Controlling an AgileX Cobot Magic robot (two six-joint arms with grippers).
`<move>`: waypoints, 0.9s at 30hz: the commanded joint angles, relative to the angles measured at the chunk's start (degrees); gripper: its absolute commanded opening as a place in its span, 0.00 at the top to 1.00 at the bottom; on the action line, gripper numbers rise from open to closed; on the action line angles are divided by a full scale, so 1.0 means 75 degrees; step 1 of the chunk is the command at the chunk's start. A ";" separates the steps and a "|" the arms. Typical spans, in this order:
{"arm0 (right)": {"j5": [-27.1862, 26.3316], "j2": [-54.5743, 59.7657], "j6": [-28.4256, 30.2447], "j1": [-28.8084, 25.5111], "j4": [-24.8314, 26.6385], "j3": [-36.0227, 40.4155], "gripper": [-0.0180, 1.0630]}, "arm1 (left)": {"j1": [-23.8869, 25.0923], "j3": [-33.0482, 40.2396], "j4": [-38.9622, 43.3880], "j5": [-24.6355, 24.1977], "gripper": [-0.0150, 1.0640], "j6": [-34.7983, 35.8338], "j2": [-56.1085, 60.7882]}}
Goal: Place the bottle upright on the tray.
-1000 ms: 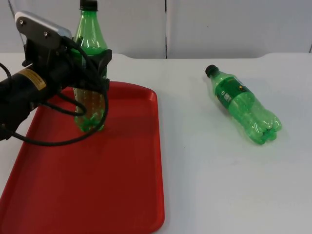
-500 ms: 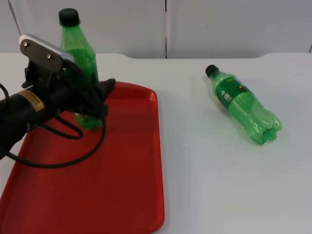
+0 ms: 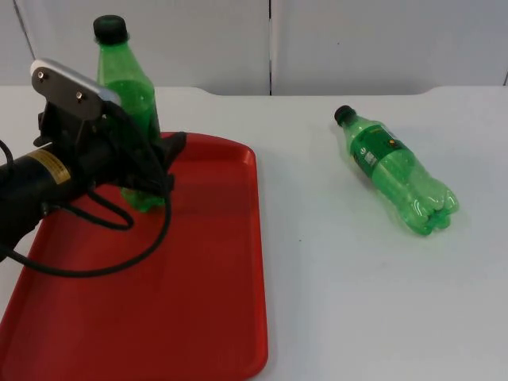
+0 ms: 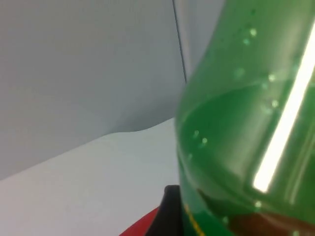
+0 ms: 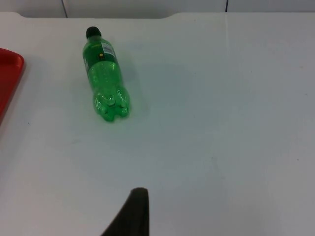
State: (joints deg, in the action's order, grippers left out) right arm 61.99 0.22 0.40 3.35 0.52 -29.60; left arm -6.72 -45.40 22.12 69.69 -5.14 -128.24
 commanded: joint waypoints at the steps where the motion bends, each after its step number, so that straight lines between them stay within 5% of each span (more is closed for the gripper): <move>1: -0.0041 -0.0029 0.0040 -0.0065 0.0016 0.0011 0.10 | 0.0018 0.0051 -0.0093 0.0037 0.27 -0.0026 0.0023; 4: -0.0041 -0.0029 0.0040 -0.0065 0.0016 0.0011 0.10 | 0.0018 0.0051 -0.0186 0.0037 0.19 -0.0026 0.0023; 7: -0.0041 -0.0029 0.0040 -0.0065 0.0016 0.0011 0.10 | 0.0018 0.0051 -0.0526 0.0037 0.01 -0.0026 0.0023; 27: -0.0041 -0.0029 0.0040 -0.0065 0.0016 0.0011 0.10 | 0.0018 0.0372 -0.0843 0.0037 0.01 -0.0026 0.0037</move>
State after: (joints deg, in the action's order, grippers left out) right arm 61.99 0.22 0.40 3.35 0.52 -29.60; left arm -6.72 -43.76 16.30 69.69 -5.53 -128.24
